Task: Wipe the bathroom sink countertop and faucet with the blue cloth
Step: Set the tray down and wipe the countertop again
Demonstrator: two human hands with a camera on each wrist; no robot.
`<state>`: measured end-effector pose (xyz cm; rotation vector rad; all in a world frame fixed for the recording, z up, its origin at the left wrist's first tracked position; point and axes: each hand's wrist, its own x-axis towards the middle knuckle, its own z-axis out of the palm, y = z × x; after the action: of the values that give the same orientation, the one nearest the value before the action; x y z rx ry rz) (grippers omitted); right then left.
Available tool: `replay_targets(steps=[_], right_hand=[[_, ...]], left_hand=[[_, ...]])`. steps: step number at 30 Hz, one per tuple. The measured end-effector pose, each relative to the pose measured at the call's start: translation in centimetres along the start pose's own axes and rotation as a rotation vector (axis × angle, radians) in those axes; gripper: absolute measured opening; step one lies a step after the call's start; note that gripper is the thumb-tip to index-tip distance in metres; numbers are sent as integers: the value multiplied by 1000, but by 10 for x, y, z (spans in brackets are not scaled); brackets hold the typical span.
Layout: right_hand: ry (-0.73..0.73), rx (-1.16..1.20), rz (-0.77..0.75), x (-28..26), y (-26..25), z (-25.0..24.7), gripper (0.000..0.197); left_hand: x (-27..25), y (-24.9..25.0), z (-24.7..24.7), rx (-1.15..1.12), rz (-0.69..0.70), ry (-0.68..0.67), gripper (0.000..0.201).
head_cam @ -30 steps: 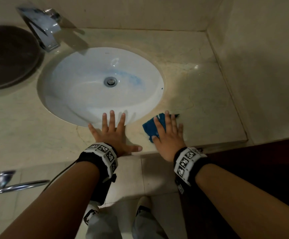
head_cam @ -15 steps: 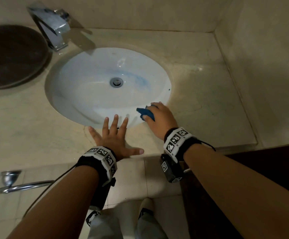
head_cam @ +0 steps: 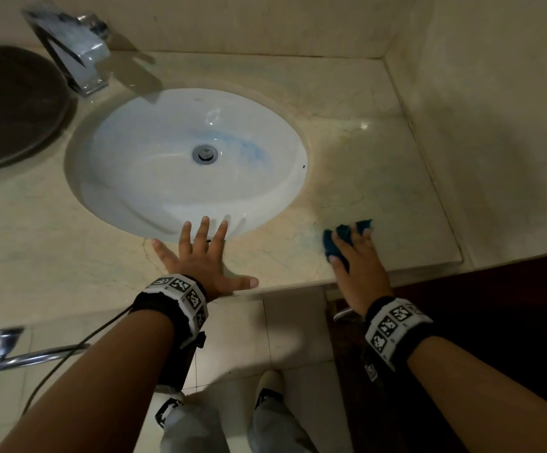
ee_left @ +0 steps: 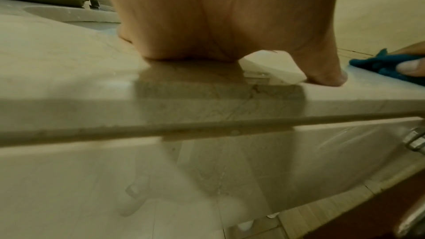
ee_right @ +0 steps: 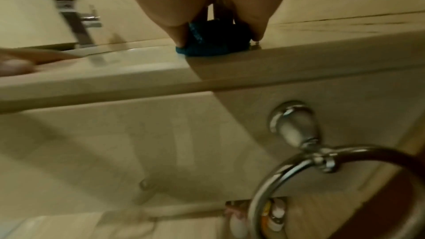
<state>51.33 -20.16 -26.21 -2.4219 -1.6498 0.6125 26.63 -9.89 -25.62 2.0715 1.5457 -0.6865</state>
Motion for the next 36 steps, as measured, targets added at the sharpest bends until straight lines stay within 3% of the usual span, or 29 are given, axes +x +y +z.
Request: replay_targets(steps=[5, 8, 10, 14, 16, 19, 22, 29, 36], right_hand=[[-51, -13, -166, 0, -47, 19, 50], [-88, -129, -271, 9, -44, 14, 50], [-63, -194, -231, 21, -27, 2, 49], [-29, -150, 23, 41, -6, -11, 50], [-33, -108, 7, 35, -13, -5, 51], [-48, -57, -134, 15, -31, 6, 49], [-83, -177, -251, 7, -34, 9, 48], [-75, -279, 13, 37, -23, -8, 49], [-90, -267, -116, 6, -33, 9, 53]], left_hand=[[0, 1, -1, 17, -9, 3, 122], [-1, 1, -1, 12, -12, 3, 121], [-1, 2, -1, -4, -7, 3, 121], [-1, 1, -1, -6, -9, 2, 121], [-1, 1, -2, -3, -8, 0, 122], [-1, 1, -2, 3, -9, -6, 122], [-1, 1, -2, 2, -8, -6, 122], [0, 1, 0, 2, -7, 9, 123], [0, 0, -1, 3, 0, 6, 122]])
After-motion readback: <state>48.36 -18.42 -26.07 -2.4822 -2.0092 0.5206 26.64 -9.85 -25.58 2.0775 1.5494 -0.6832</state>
